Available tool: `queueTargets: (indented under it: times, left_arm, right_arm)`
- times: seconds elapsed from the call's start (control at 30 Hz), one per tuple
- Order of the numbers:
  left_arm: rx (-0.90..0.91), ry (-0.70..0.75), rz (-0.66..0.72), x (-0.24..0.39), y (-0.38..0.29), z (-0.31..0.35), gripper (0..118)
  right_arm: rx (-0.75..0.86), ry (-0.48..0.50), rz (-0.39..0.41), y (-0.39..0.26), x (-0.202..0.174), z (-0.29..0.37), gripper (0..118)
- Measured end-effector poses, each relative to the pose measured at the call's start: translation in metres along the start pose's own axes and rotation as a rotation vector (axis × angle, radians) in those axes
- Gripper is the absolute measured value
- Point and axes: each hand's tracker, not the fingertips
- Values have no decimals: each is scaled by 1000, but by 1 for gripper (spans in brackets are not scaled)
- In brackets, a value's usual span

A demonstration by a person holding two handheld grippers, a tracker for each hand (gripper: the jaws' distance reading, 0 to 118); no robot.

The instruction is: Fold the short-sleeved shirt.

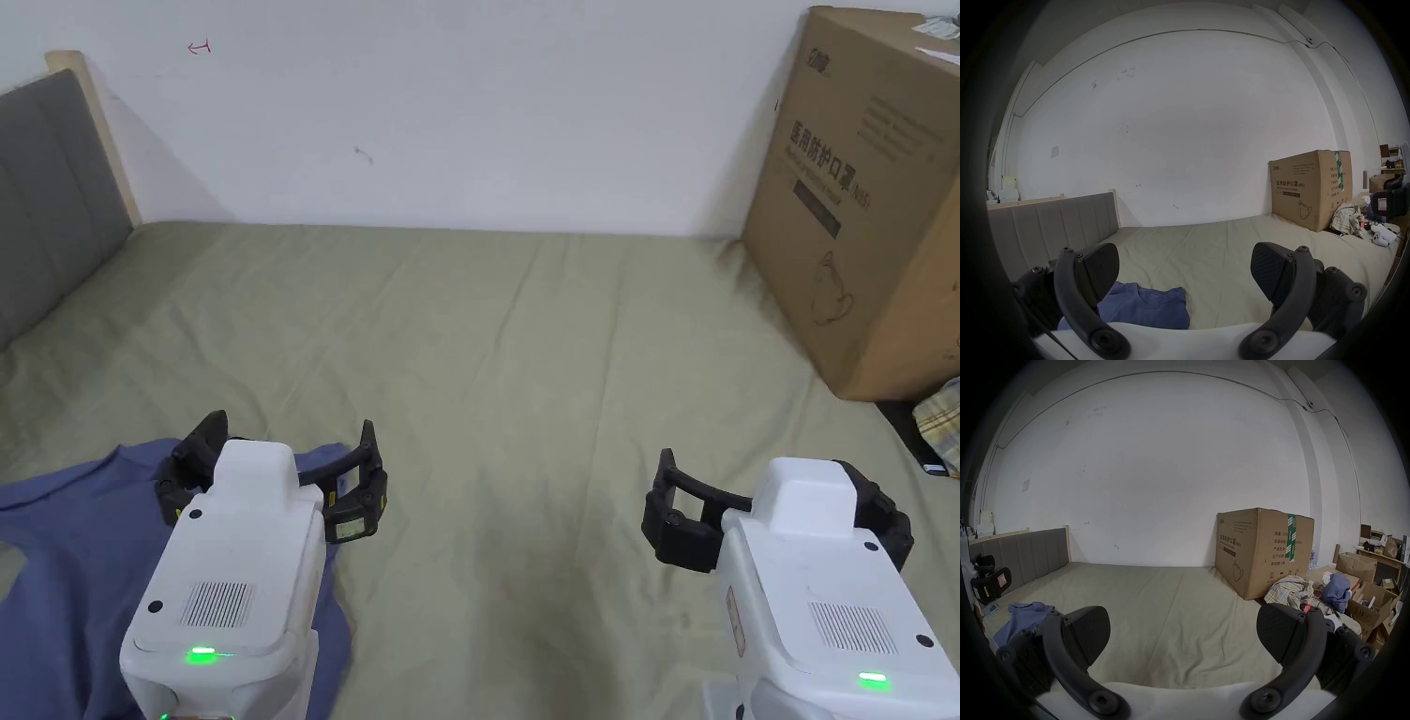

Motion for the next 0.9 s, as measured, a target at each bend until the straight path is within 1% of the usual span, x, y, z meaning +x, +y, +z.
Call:
queueTargets:
  times: [0.47,0.5,0.53,0.57,0.6,0.63,0.67,0.7,0.73,0.83,0.9]
  left_arm:
    - [-5,-6,-8,0,1,-2,110]
    - [-7,-7,-5,0,2,-2,107]
    - [-8,-10,2,-1,2,-2,101]
    - [-8,-7,10,-1,2,-2,90]
    - [-12,-2,18,-1,3,-2,71]
    - [-23,0,29,-2,4,-2,47]
    - [-35,-9,44,-3,5,-3,20]
    - [-56,-33,68,-4,6,-5,1]
    - [-86,-68,84,-5,7,-6,0]
    - [-98,-56,71,-6,8,-6,0]
    - [-100,-48,44,-6,7,-6,0]
  right_arm:
    - [3,-2,12,1,-1,0,117]
    - [1,-2,13,1,-1,0,115]
    - [1,-2,15,1,-1,1,112]
    - [-4,-3,18,0,-1,1,104]
    - [-2,0,17,0,-1,3,79]
    - [2,0,13,1,-1,5,47]
    - [7,-4,13,1,-1,6,13]
    - [9,-17,23,2,-2,5,0]
    - [3,-28,37,2,-2,3,0]
    - [-4,6,11,3,-3,2,0]
    - [2,-3,27,4,-7,1,0]
